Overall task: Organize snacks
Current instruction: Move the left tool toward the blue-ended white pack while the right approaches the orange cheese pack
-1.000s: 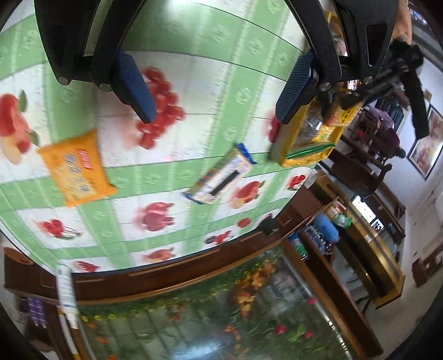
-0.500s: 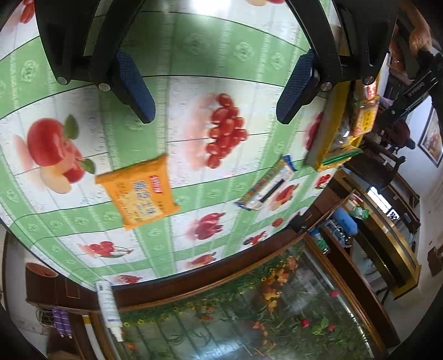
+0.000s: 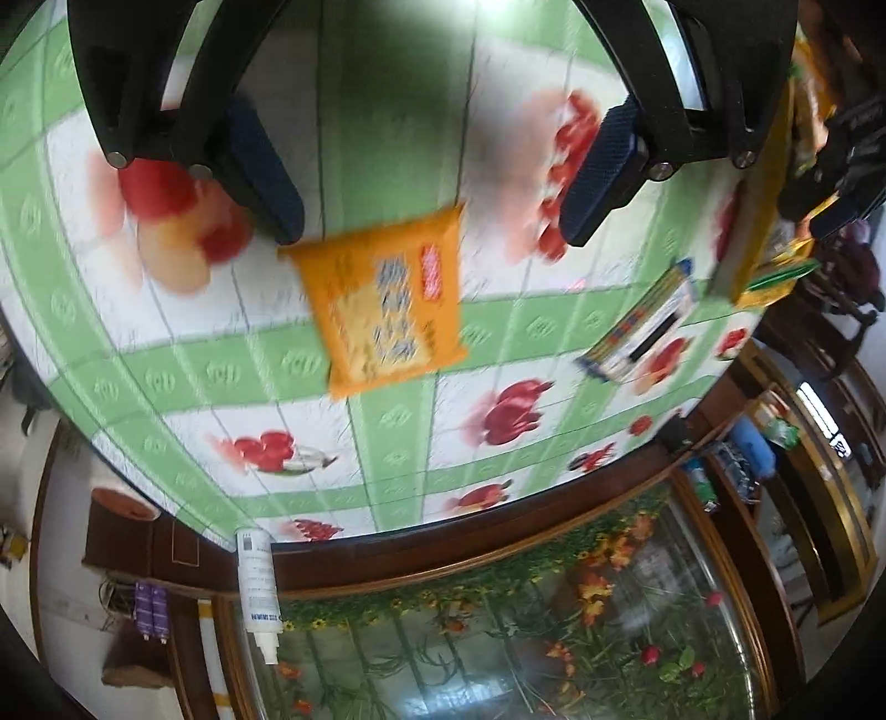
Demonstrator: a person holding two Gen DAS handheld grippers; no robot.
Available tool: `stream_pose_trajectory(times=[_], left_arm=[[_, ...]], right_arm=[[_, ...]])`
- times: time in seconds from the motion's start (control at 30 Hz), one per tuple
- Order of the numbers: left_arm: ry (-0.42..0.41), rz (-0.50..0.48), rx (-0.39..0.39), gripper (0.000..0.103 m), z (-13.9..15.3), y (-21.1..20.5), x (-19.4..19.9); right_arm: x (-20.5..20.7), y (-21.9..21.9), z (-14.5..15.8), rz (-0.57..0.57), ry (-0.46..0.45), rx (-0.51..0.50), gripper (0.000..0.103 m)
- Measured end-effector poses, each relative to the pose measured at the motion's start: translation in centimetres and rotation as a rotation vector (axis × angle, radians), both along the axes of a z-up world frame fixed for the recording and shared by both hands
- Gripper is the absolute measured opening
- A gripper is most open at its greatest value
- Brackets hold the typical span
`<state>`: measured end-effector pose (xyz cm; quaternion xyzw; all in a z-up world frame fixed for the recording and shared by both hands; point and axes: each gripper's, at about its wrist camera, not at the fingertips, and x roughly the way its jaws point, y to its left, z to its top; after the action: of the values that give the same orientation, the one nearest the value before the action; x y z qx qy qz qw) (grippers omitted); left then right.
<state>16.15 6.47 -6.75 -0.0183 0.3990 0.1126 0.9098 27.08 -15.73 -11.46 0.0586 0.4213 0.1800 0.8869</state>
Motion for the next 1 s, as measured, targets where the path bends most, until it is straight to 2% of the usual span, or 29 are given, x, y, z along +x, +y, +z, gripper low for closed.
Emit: stream_pose_trajectory(times=[0.13,0.23,0.47,0.67,0.77,1.0], left_arm=[[0.022,0.002,-0.004,0.091,-0.8,-0.4,3.1],[0.036,-0.020,0.042,0.091,-1.3,-0.8,4.9],[0.065,-0.010,0.097,0.091,-2.0,-0.1,8.9],[0.119,-0.064,0.139,0.091,-3.8,-0.9,11.8],[0.136,-0.077,0.127,0.091,-4.5,-1.1,12.6],[0.138,-0.082,0.075,0.091,-5.5,-0.9,14.0]], right_arm=[[2.5,1.6,-0.6,-0.007,0.001,-0.088,0.102],[3.6,2.1,-1.4,-0.006,0.019,-0.108,0.102],[5.5,1.6,-2.2,-0.028,0.061,-0.123,0.103],[6.1,2.8,-2.6,-0.002,0.063,-0.200,0.103],[6.1,3.5,-2.7,0.011,0.064,-0.251,0.103],[6.0,3.6,-2.8,0.022,0.062,-0.249,0.103]])
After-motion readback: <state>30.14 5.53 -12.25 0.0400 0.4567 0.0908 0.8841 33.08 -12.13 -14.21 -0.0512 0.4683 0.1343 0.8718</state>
